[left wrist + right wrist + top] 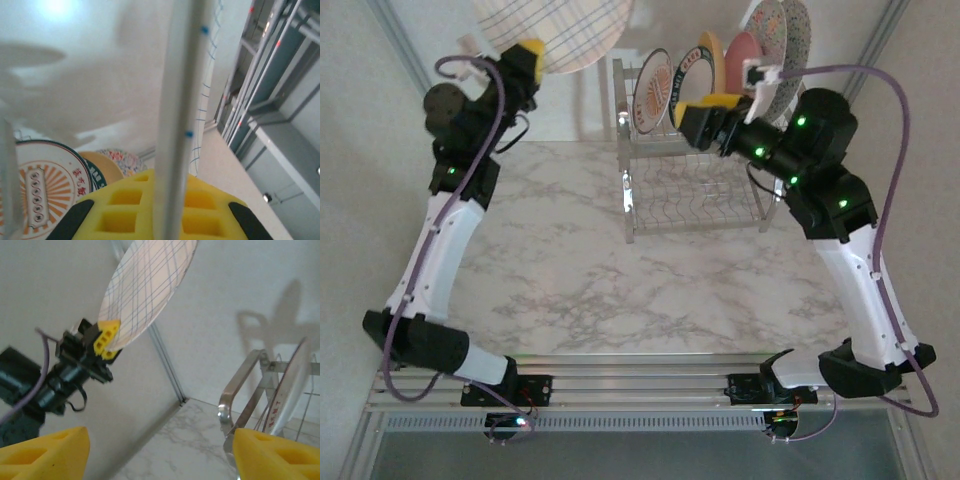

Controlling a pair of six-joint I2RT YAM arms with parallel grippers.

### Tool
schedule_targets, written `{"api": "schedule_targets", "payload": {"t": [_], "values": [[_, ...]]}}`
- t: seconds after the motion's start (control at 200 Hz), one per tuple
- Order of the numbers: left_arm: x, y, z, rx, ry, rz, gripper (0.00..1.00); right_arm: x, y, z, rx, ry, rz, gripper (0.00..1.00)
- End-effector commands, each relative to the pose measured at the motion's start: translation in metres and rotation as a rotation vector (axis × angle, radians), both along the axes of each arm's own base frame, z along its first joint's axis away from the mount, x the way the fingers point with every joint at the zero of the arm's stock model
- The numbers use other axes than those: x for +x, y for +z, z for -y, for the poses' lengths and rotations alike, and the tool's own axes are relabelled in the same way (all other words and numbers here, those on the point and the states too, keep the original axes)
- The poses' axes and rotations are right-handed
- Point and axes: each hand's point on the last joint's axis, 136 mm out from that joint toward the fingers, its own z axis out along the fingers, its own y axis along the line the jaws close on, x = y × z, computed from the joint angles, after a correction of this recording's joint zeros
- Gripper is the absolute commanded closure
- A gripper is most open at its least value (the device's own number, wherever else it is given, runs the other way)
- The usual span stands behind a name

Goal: Unload the plates from the dish rack

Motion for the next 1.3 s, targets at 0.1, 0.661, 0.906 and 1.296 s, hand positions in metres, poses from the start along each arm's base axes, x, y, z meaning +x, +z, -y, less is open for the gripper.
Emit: {"api": "schedule_targets", "payload": {"t": [0.1,0.661,0.906,1.296], "values": [[-0.024,-0.039,-0.061,-0.126,0.103,-0.010,1.00,-0.020,-0.021,-0.031,-0.235,-0.073,0.280,0.22],[-0.021,-0.321,-0.101,-0.013,0.290,-0.491,1.00,-0.065,-0.069,-0.106,-0.364,-0.010,0.333,0.06],[-0.010,-0.375,-0.099,0.045,0.271,-0.547,1.00,-0.062,-0.083,-0.105,-0.390,-0.015,0.285,0.02],[0.017,-0.422,-0.093,0.069,0.218,-0.588,1.00,-0.058,-0.088,-0.101,-0.395,-0.046,0.256,0.01]]}}
